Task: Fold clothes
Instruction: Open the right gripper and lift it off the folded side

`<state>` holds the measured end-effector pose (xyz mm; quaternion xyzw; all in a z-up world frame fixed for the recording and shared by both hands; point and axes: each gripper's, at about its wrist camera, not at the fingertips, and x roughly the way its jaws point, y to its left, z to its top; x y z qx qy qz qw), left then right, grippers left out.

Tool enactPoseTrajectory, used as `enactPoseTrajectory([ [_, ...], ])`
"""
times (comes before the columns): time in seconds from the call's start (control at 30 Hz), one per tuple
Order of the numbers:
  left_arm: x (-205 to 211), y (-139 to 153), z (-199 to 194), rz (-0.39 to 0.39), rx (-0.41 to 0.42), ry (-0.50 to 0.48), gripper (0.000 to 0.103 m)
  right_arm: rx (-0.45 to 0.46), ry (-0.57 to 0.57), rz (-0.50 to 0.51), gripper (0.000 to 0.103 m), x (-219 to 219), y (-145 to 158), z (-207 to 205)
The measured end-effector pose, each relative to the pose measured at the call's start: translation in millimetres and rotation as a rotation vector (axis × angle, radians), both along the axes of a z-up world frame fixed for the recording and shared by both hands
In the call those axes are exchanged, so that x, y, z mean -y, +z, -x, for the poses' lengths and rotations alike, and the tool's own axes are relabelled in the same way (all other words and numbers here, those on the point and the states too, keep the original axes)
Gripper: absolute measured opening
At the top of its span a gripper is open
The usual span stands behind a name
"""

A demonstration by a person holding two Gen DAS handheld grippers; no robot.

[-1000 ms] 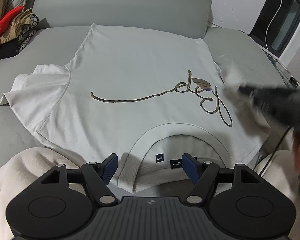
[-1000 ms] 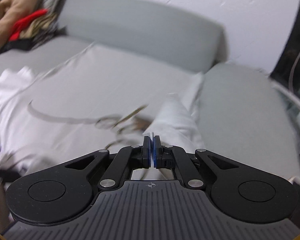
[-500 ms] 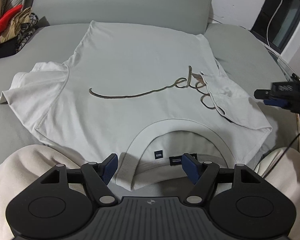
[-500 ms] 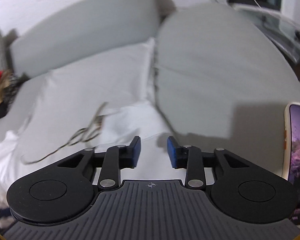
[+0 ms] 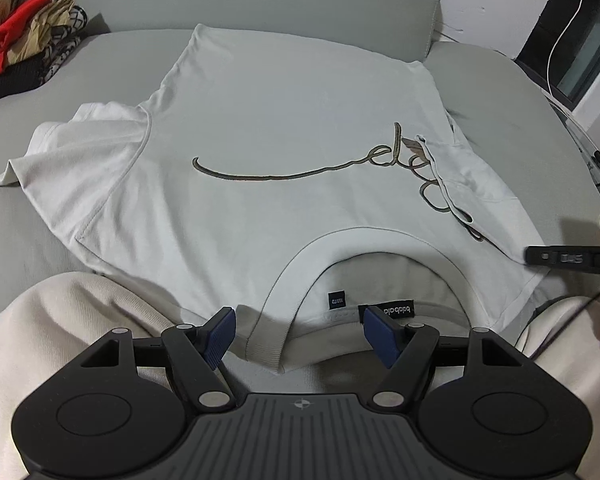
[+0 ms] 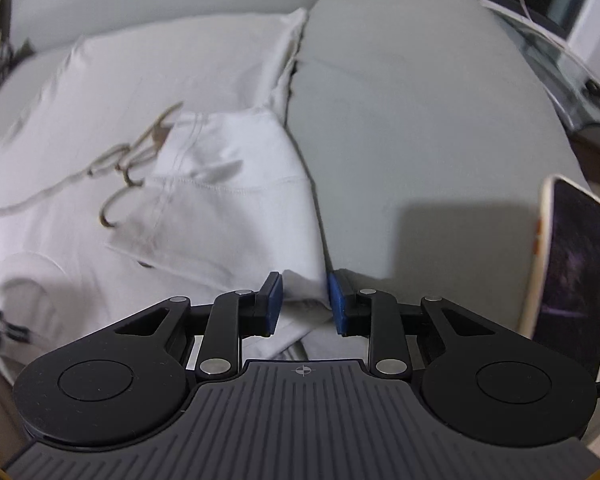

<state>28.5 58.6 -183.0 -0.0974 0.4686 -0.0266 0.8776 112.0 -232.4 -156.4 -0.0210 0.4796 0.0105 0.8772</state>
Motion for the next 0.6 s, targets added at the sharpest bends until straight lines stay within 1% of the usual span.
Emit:
enactPoseTrajectory([
  [0.07,-0.2,-0.3,0.0,0.003,-0.001,0.0,0.069,0.023,-0.01,-0.068,0.032,-1.3,11.3,-2.4],
  [0.17,0.5,1.3,0.7,0.0,0.004,-0.001,0.069,0.047,0.019,-0.167,0.03,-14.5,17.6,-17.3],
  [0.2,0.7,2.3,1.2,-0.001,0.007,-0.001,0.069,0.042,0.034,-0.198,0.03,-19.7,15.5,-24.6],
  [0.23,0.7,3.1,2.0,-0.002,0.01,-0.001,0.069,0.017,0.034,-0.221,0.031,-24.0,10.1,-30.9],
  [0.3,0.5,4.4,3.4,-0.004,0.014,-0.003,0.069,-0.065,0.009,-0.25,0.031,-32.2,-6.3,-39.5],
  [0.33,0.4,4.8,4.0,-0.005,0.014,-0.004,0.069,-0.082,-0.006,-0.261,0.032,-35.0,-11.9,-39.4],
  [0.37,0.2,5.1,4.5,-0.005,0.015,-0.006,0.069,-0.073,-0.01,-0.26,0.033,-36.9,-11.9,-32.0],
  [0.43,-1.9,4.4,4.3,0.001,0.012,-0.005,0.07,-0.093,0.039,-0.24,0.034,-43.8,-6.7,-16.4],
  [0.5,-3.1,2.4,2.0,0.01,-0.001,0.001,0.07,-0.136,0.062,-0.234,0.035,-45.8,-1.4,-5.4],
  [0.53,-2.7,1.8,1.2,0.012,-0.006,0.001,0.07,-0.136,0.052,-0.247,0.035,-43.6,2.5,-1.1],
  [0.6,0.3,1.3,1.5,0.006,-0.007,-0.008,0.07,-0.096,0.049,-0.277,0.035,-39.5,9.4,3.6],
])
